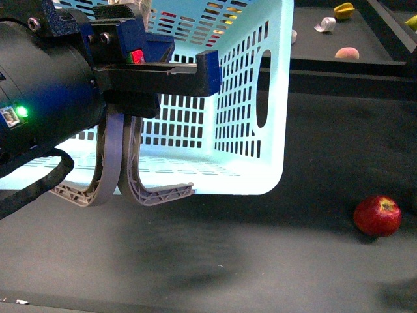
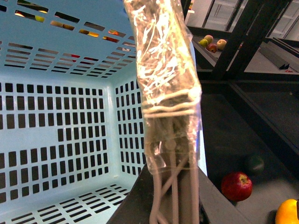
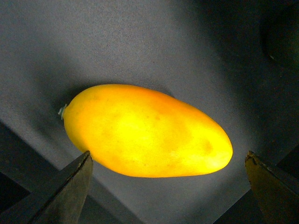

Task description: Pick mango with right arm and hold basket with left

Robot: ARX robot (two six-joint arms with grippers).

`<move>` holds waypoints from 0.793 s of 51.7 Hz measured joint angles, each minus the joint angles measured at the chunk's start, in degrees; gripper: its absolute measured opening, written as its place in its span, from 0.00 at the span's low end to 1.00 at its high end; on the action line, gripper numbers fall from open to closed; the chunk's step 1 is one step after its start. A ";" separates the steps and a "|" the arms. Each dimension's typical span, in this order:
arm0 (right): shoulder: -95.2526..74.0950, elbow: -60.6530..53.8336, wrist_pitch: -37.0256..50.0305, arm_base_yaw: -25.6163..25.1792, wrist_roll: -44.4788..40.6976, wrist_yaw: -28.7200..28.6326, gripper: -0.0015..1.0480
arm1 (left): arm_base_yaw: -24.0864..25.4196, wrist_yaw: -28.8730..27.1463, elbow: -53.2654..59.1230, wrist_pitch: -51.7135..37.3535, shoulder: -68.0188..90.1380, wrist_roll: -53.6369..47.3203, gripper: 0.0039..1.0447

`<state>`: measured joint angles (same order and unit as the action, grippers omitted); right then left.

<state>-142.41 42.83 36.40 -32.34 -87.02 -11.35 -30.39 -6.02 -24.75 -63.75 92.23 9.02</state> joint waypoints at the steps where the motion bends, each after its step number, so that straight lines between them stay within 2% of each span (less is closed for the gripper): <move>1: -0.44 0.22 0.28 0.04 -0.37 0.22 0.92 | 0.00 0.00 0.00 0.00 0.00 0.00 0.06; 22: -5.51 4.68 1.40 1.62 2.89 3.67 0.92 | 0.00 0.02 0.00 0.00 0.00 0.00 0.06; 41: -7.69 7.30 -0.33 3.43 7.04 4.28 0.92 | 0.00 0.00 0.00 0.00 0.00 0.00 0.06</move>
<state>-150.10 50.13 36.07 -28.91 -79.99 -7.07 -30.39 -6.02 -24.75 -63.75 92.23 9.02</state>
